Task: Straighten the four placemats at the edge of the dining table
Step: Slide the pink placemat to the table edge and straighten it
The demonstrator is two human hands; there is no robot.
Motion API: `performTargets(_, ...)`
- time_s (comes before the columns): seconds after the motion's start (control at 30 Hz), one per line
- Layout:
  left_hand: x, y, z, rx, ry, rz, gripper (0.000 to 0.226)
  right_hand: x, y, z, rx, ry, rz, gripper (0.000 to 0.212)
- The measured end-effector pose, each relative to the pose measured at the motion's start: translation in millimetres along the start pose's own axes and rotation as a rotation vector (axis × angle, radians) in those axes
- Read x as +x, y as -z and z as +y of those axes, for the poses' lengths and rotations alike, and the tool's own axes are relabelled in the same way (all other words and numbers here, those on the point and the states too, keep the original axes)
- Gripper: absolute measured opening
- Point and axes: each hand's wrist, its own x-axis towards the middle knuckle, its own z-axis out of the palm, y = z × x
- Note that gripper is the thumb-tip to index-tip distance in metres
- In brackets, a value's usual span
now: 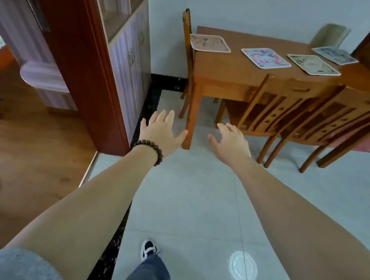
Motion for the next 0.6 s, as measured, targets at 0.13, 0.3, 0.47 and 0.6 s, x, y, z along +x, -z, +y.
performTargets(0.13, 80, 5, -39, -0.008, 0.025, -0.007, 0.08, 87, 1, -32, 0.022, -0.026, -0.009, 0.06)
performTargets(0.3, 171, 10, -73, 0.01, -0.001, -0.009, 0.079, 179, -1, -64, 0.033, -0.011, -0.019, 0.059)
performTargets(0.47, 247, 4, -87, 0.01, -0.012, -0.024, 0.079, 252, -3, -72, 0.038, -0.02, -0.011, 0.058)
performTargets(0.6, 313, -9, -97, 0.026, -0.011, -0.024, 0.079, 321, -13, -69, 0.046, -0.027, 0.012, 0.057)
